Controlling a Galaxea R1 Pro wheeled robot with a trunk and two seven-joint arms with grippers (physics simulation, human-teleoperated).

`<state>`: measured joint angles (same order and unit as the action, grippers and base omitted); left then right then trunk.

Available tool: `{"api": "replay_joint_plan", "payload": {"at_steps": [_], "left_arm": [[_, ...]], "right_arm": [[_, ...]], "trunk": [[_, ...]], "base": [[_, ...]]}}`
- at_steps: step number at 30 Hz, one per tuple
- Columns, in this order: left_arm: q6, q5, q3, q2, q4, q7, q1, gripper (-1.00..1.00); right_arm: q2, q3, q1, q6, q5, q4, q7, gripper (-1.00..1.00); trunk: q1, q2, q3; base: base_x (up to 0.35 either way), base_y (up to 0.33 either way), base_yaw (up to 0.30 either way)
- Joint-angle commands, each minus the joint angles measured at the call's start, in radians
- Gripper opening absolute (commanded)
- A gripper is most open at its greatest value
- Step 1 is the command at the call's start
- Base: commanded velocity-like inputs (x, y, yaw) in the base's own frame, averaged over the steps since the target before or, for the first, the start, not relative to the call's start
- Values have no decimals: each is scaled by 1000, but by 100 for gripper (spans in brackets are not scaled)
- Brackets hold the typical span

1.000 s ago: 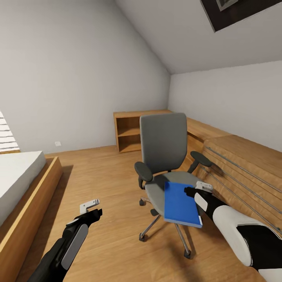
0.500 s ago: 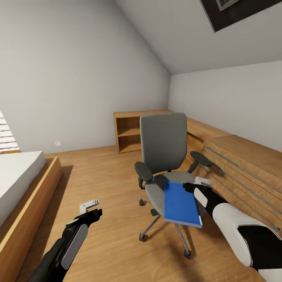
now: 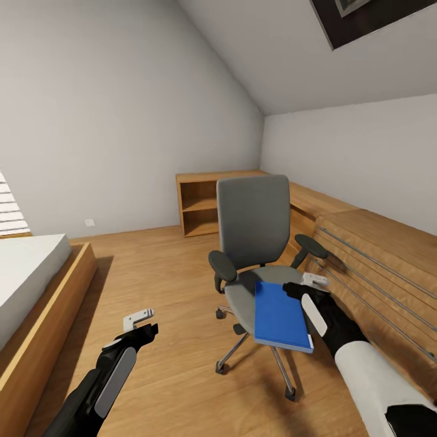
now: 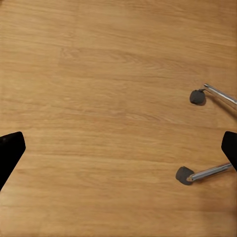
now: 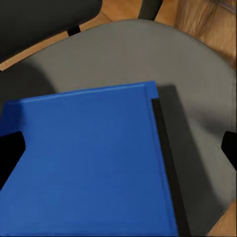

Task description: In the bedroom, organize the workspace by keeping the computer under the desk, ensuring the monitor is on the desk, placing the keyboard on the desk next to the monitor, placing the mouse on the desk next to the keyboard, moving the folder from the swivel chair onto the desk next to the mouse, stacking the notebook on top of the folder with the pen on top of the notebook, and positioning the swivel chair next to the desk.

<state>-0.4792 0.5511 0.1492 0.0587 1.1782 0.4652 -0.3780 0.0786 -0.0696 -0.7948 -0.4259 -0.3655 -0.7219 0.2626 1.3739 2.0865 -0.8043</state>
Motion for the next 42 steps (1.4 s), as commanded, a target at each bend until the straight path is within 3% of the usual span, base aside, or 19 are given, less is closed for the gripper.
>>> {"api": "replay_joint_plan", "payload": {"at_steps": [1, 2, 6, 13, 18, 24, 29, 42], "left_arm": [[-1, 10, 4, 1, 1, 10, -1, 100], [-1, 10, 4, 1, 1, 10, -1, 100], [-1, 10, 4, 1, 1, 10, -1, 100], [-1, 10, 4, 1, 1, 10, -1, 100], [-1, 10, 4, 1, 1, 10, -1, 100], [-1, 10, 4, 1, 1, 10, -1, 100], [-1, 10, 4, 1, 1, 10, 0, 100], [-1, 9, 5, 1, 1, 9, -1, 100]], "right_arm": [[1, -6, 23, -12, -11, -45, 32, 100], [0, -6, 66, -26, -14, -126, 76, 100], [-2, -7, 157, -43, -34, -302, 166, 100], [-3, -8, 286, -49, -66, -525, 212, 100], [-5, -9, 305, -39, -79, -553, 213, 100], [-38, -9, 310, -26, -115, -563, 214, 100], [-46, -9, 310, -25, -121, -563, 214, 100], [-45, -7, 310, -24, -119, -560, 213, 100]], "trunk": [[0, 0, -1], [0, 0, -1], [0, 0, -1], [0, 0, -1], [0, 0, -1], [0, 0, -1], [0, 0, -1], [0, 0, -1]], "base": [[0, 0, 0], [0, 0, 0], [0, 0, 0], [0, 0, 0], [0, 0, 0], [0, 0, 0], [0, 0, 0], [-70, 220, -109]]}}
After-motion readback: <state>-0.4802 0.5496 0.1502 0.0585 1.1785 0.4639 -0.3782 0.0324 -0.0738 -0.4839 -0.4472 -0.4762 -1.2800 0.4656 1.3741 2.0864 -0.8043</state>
